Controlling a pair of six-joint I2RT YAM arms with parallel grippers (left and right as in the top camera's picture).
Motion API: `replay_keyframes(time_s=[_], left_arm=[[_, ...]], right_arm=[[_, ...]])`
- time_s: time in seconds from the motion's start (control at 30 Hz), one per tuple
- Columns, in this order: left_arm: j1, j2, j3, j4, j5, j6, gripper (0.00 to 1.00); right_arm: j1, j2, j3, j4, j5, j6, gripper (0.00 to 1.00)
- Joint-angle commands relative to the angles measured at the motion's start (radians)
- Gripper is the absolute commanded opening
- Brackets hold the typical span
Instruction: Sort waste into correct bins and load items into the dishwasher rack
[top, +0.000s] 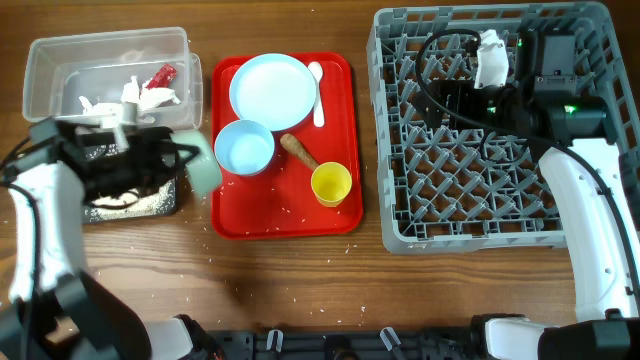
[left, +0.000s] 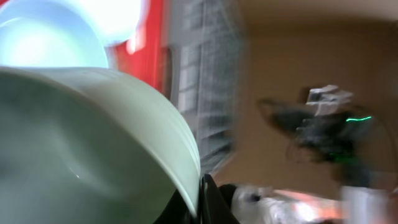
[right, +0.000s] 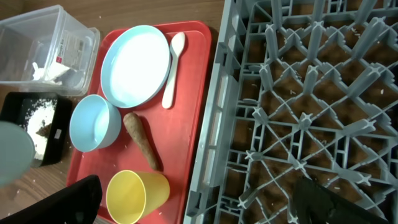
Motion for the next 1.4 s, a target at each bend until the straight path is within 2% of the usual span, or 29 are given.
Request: replay_keyframes(time_s=[0.0, 0.03, 0.1, 0.13, 0.17, 0.23, 0.37, 0.43, 0.53, 0.6, 0.63, 0.77, 0.83, 0.87, 0.93, 0.97, 1.03, 1.1, 1.23, 1.37], left_arm=[[-0.25, -0.126, 0.006, 0.039, -0.621, -0.317, 0.04], [-0.347, -0.137, 0.006, 0.054, -0.765, -0.383, 0.04], [-0.509, -0.126, 0.002, 0.089, -0.935, -0.451, 0.04], [-0.578, -0.118, -0.007, 0.113, -0.974, -0.456, 0.04], [-0.683, -0.098, -0.026, 0.131, -1.072, -0.513, 0.04], [-0.779, -0.069, -0.054, 0.134, -1.199, -0.568, 0.04], [-0.913, 0.006, -0.142, 0.278, -1.225, -0.6, 0.04], [-0.92, 0.02, -0.166, 0.344, -1.225, -0.604, 0.07], [-0.92, 0.028, -0.169, 0.388, -1.225, -0.604, 0.21], [-0.92, 0.027, -0.169, 0.39, -1.217, -0.603, 0.52], [-0.92, 0.027, -0.166, 0.396, -1.204, -0.603, 0.56], [-0.92, 0.001, -0.02, 0.392, -1.104, -0.558, 0.62], [-0.919, 0.001, 0.048, 0.463, -1.105, -0.517, 0.66], [-0.914, 0.001, 0.048, 0.532, -1.105, -0.536, 0.66], [-0.904, 0.026, 0.048, 0.631, -1.121, -0.707, 0.64], [-0.909, 0.051, 0.048, 0.657, -1.121, -0.744, 0.67], [-0.925, 0.122, 0.048, 0.656, -1.194, -0.82, 0.69], [-0.927, 0.217, 0.048, 0.665, -1.201, -0.906, 0.71], [-0.959, 0.352, 0.048, 0.728, -1.196, -0.919, 0.71], [-0.961, 0.391, 0.048, 0.746, -1.218, -0.941, 0.69]], right_arm=[[0.004, 0.013, 0.014, 0.003, -0.008, 0.013, 1.0], [0.004, 0.013, 0.014, 0.003, -0.008, 0.013, 1.0], [0.004, 0.013, 0.014, 0.002, -0.009, 0.013, 1.0], [0.004, 0.013, 0.014, 0.002, -0.009, 0.013, 1.0], [0.004, 0.013, 0.014, 0.001, -0.009, 0.013, 1.0], [0.004, 0.013, 0.014, 0.0, -0.009, 0.013, 1.0], [0.004, 0.013, 0.014, -0.002, -0.009, 0.013, 1.0], [0.004, 0.013, 0.014, -0.002, -0.009, 0.013, 1.0], [0.004, 0.013, 0.014, -0.002, -0.009, 0.013, 1.0], [0.004, 0.013, 0.014, -0.002, -0.009, 0.013, 1.0], [0.004, 0.013, 0.014, -0.002, -0.009, 0.013, 1.0], [0.004, 0.013, 0.014, -0.001, -0.009, 0.013, 1.0], [0.004, 0.013, 0.014, 0.0, -0.009, 0.013, 0.99], [0.004, 0.013, 0.014, 0.0, -0.009, 0.013, 1.0], [0.004, 0.013, 0.014, -0.002, -0.01, 0.014, 1.0], [0.004, 0.013, 0.014, -0.002, -0.009, 0.021, 1.0], [0.004, 0.013, 0.014, -0.001, -0.009, 0.021, 1.0], [0.004, 0.013, 0.014, -0.003, -0.009, 0.021, 1.0], [0.004, 0.013, 0.014, -0.003, -0.009, 0.021, 1.0], [0.004, 0.013, 0.014, -0.004, -0.009, 0.021, 1.0]])
